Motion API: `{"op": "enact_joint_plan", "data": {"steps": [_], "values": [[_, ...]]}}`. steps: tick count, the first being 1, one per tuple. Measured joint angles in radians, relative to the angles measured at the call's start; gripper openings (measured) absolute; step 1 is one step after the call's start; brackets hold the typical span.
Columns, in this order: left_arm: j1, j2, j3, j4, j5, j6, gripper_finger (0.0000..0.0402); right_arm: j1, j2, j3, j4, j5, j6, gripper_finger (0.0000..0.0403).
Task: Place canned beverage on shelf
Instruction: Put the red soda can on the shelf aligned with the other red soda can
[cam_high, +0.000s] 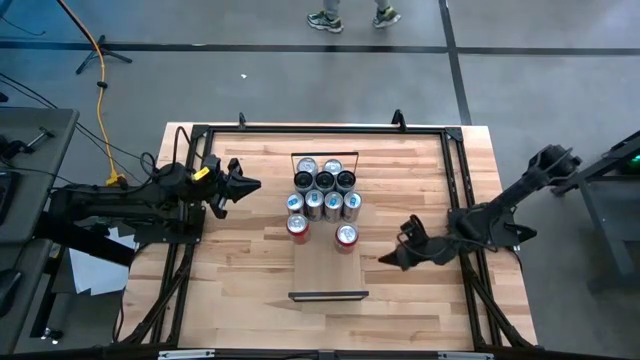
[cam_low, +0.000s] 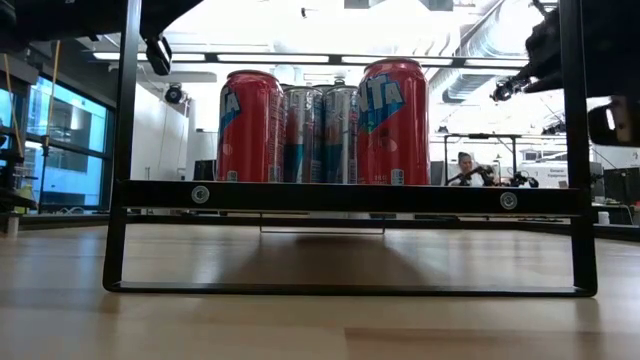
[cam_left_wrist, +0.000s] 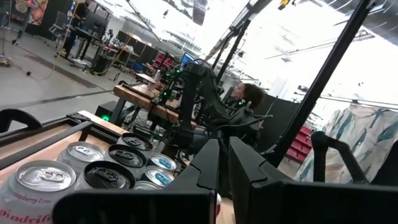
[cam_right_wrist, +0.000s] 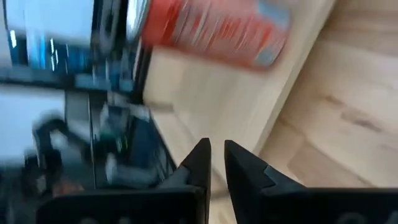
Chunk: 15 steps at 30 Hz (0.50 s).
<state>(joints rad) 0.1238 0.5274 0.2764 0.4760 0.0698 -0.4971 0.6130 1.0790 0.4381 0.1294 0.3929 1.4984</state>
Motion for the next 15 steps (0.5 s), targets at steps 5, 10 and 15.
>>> {"op": "enact_joint_plan", "data": {"steps": [5, 10, 15], "values": [[0.000, 0.000, 0.000, 0.001, -0.002, 0.001, 0.0001, -0.042, 0.079, 0.043, 0.017, 0.062, 0.120, 0.0007], [0.000, 0.000, 0.000, 0.001, -0.005, 0.001, 0.0001, -0.085, 0.221, 0.139, 0.020, 0.020, 0.114, 0.0004], [0.000, 0.000, 0.000, 0.001, -0.005, 0.001, 0.0001, -0.111, 0.336, 0.199, 0.018, 0.054, 0.109, 0.0001]]}}
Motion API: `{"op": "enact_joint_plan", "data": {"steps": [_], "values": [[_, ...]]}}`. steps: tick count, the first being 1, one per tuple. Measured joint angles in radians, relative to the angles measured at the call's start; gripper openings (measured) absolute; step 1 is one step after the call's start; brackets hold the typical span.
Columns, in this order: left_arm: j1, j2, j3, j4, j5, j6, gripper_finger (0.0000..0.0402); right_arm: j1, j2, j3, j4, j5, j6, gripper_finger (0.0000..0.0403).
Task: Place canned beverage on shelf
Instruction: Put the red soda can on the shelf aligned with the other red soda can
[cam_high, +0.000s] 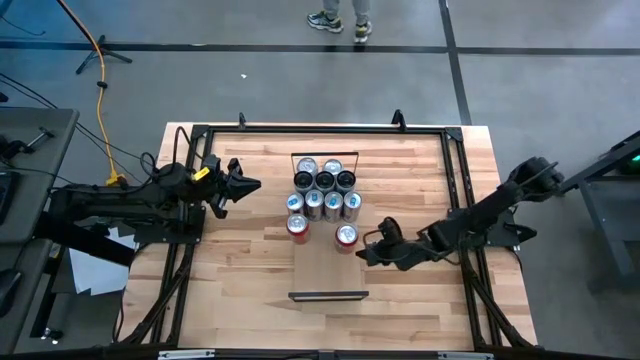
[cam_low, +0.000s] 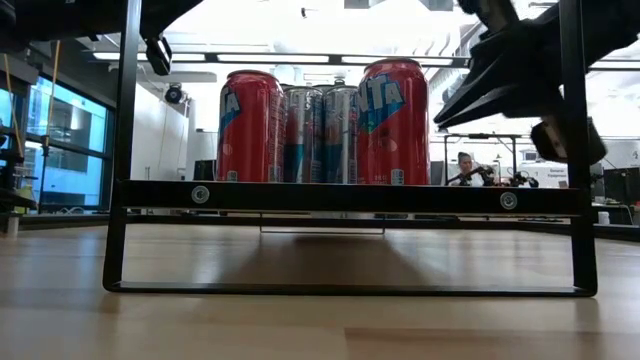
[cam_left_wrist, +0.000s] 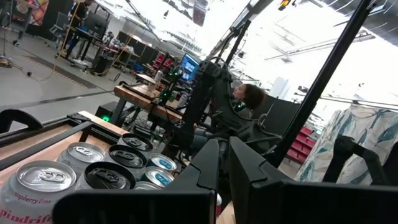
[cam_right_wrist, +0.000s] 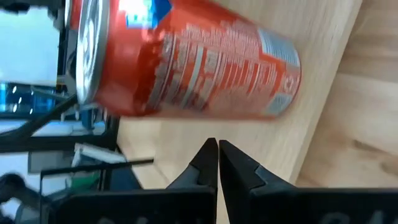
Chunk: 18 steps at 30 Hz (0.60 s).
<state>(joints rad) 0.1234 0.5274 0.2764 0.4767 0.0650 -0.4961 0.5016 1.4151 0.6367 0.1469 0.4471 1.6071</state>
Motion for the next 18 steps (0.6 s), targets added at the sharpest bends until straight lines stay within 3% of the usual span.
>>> {"op": "enact_joint_plan", "data": {"steps": [18], "values": [[0.000, 0.000, 0.000, -0.001, 0.000, -0.060, 0.0000, -0.055, 0.031, 0.017, -0.037, 0.058, -0.004, 0.0000]]}}
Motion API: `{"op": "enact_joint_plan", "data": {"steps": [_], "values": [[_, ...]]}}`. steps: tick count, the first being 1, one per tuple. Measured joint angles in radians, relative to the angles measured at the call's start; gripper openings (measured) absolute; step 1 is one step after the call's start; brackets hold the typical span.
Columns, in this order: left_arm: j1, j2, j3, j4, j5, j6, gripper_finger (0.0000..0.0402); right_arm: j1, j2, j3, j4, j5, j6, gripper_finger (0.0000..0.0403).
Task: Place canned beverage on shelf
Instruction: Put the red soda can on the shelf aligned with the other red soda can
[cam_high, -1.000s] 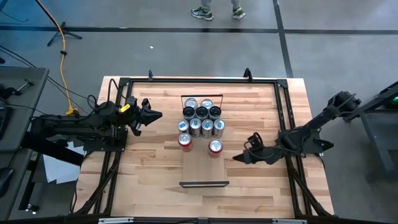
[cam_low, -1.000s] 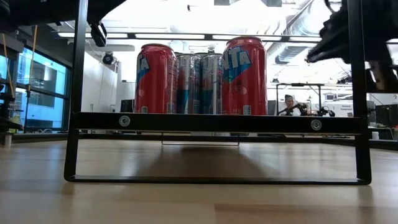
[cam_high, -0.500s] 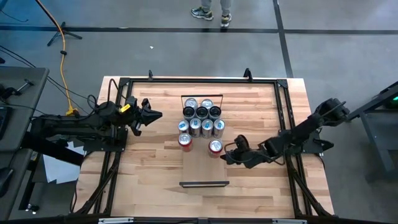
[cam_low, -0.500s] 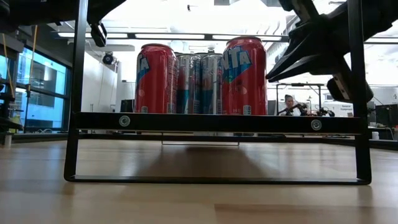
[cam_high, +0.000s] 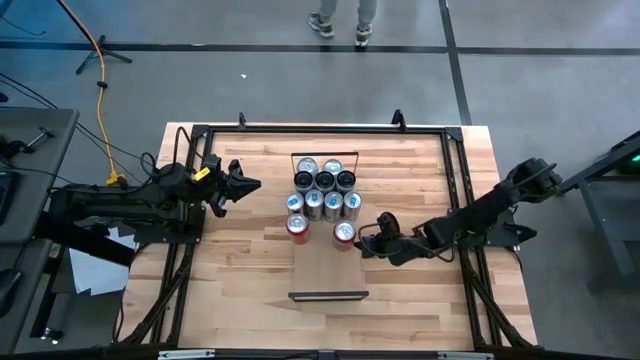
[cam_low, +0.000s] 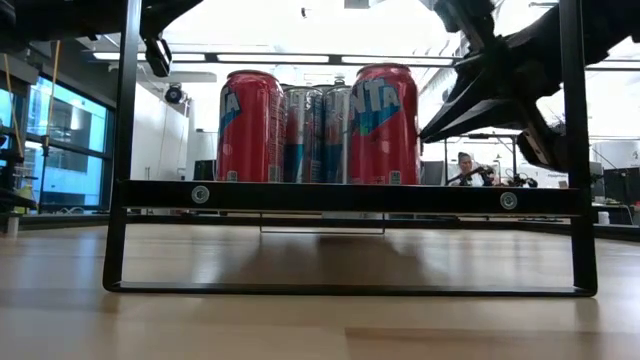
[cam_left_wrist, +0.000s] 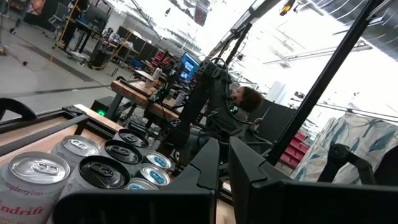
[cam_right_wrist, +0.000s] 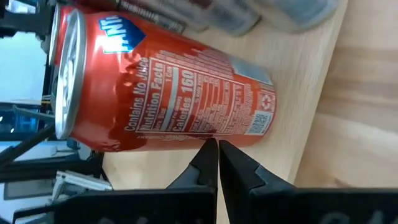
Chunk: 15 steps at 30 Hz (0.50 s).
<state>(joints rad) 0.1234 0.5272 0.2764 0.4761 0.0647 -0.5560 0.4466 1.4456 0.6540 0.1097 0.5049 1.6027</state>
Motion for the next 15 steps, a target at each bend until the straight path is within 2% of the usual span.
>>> {"op": "enact_joint_plan", "data": {"steps": [15], "values": [[0.000, 0.000, 0.000, 0.000, -0.001, 0.003, 0.0001, -0.116, 0.000, 0.000, 0.079, -0.080, -0.142, 0.0000]]}}
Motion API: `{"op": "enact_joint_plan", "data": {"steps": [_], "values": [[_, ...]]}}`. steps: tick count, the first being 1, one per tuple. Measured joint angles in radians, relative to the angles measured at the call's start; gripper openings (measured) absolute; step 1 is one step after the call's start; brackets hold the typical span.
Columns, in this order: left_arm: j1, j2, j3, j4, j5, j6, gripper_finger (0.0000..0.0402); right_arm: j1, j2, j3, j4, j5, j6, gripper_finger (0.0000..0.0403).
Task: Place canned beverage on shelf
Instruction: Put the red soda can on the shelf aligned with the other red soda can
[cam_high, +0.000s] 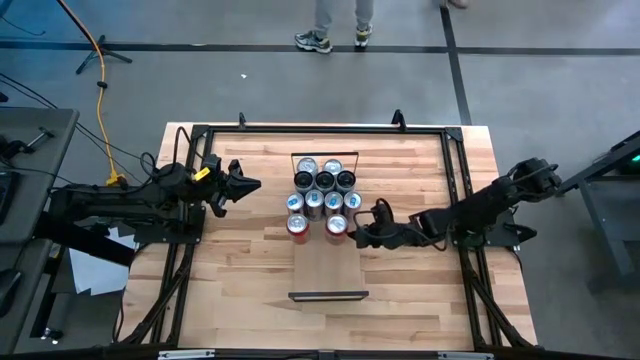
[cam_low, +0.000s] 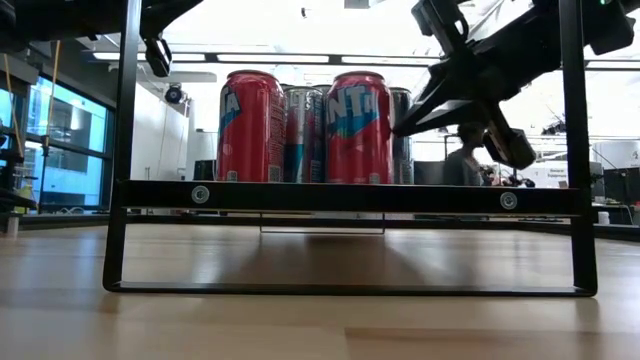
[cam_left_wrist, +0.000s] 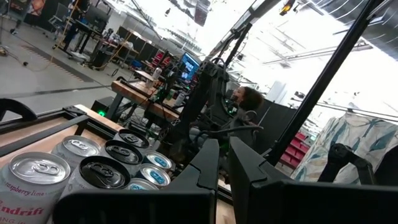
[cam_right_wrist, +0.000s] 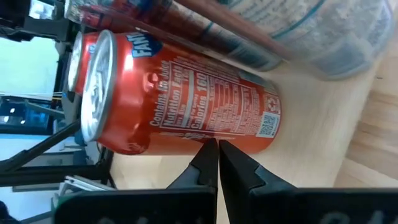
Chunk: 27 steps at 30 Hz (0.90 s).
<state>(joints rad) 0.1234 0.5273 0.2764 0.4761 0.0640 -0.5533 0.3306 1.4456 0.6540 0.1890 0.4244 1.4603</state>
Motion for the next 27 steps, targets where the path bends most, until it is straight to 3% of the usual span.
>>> {"op": "enact_joint_plan", "data": {"steps": [15, 27], "values": [[0.000, 0.000, 0.000, 0.000, -0.052, 0.013, 0.0001, -0.003, 0.017, 0.000, 0.062, 0.018, -0.007, 0.0000], [0.000, 0.000, -0.001, 0.000, -0.054, 0.014, 0.0000, -0.003, 0.231, 0.196, 0.091, -0.063, -0.129, 0.0000]]}}
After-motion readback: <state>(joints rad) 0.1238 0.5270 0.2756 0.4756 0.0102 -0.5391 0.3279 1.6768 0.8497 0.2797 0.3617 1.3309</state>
